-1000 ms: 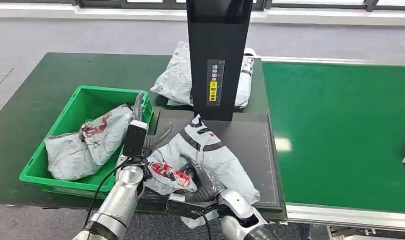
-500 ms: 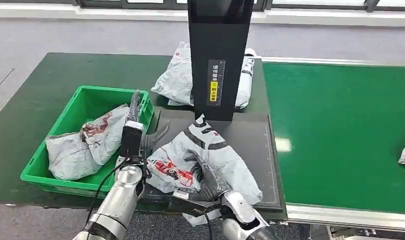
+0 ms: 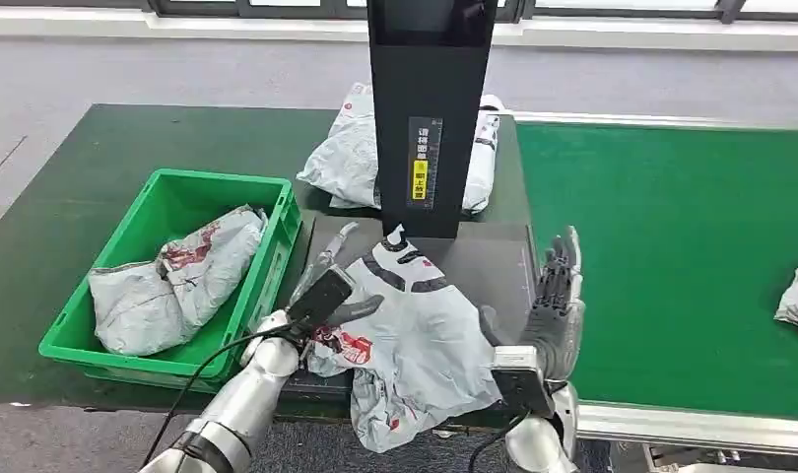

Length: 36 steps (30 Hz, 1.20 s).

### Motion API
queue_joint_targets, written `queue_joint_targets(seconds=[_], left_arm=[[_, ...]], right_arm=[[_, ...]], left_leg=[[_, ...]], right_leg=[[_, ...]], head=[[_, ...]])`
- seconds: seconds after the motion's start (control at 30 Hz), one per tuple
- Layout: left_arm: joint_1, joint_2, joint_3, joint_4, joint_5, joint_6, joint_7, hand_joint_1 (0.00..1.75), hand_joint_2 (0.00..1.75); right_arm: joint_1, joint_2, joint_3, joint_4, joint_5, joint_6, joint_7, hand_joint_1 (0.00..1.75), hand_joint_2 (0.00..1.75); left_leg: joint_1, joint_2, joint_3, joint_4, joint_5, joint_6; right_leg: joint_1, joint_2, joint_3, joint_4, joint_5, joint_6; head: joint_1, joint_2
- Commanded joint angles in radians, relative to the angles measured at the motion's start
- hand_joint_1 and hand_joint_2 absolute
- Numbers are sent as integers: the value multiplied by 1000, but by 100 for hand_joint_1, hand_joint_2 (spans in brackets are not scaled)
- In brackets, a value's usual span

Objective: Moved the parcel from conveyor to table for the left to box.

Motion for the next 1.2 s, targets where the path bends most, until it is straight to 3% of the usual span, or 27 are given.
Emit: queue_joint_targets(seconds=[0.03,0.13,0.33,0.37,0.4,0.43,0.63,0.73,1.13,1.2], left_arm=[[-49,45,-128,144,-64,-49,-18,0,175],[-60,67,-225,189,-162,-151,-7,0,175],[-63,65,-224,202,-166,-151,-12,0,175],[-92,75,-309,255,-249,-244,31,0,175],[-104,74,-354,291,-302,-263,55,131,175],[-109,67,-375,323,-332,-256,65,175,175],[-122,57,-329,316,-356,-109,113,175,175],[-125,57,-271,256,-366,46,144,175,175],[-132,56,-267,253,-367,38,146,175,175],[-128,52,-226,227,-352,119,142,175,175]], right_arm=[[17,24,-138,7,-12,9,-12,0,175],[-6,23,-144,24,-14,19,-10,0,175],[-11,24,-147,29,-14,21,-9,0,175],[-22,20,-147,37,-14,26,-6,0,175],[-31,21,-152,45,-15,31,3,0,175],[-31,22,-157,42,-11,37,9,0,175],[66,24,-148,-32,29,49,29,0,175],[84,26,-144,-47,36,50,33,0,175],[79,25,-143,-45,38,51,36,0,175],[80,25,-143,-46,39,51,37,0,175]], left_leg=[[0,1,3,-2,0,2],[0,2,4,-3,-1,3],[0,2,3,-2,0,3],[0,2,2,-1,0,2],[0,3,3,-2,0,3],[0,2,3,-2,0,2],[0,0,8,-5,1,5],[0,-1,11,-2,-2,4],[0,3,11,-5,0,4],[0,3,11,-3,-1,3]], right_leg=[[0,-1,3,-1,-1,-3],[1,0,4,-2,-1,-4],[1,0,3,-1,0,-3],[0,0,2,-1,0,-2],[1,1,3,-2,0,-3],[0,0,3,-1,0,-3],[1,-5,11,-5,0,-4],[1,-4,13,-2,-2,-2],[1,-1,11,-3,0,-5],[1,0,11,-2,-1,-4]], head=[[0,0],[0,0],[0,0],[0,0],[0,0],[0,0],[0,0],[0,0],[0,0],[0,0]])
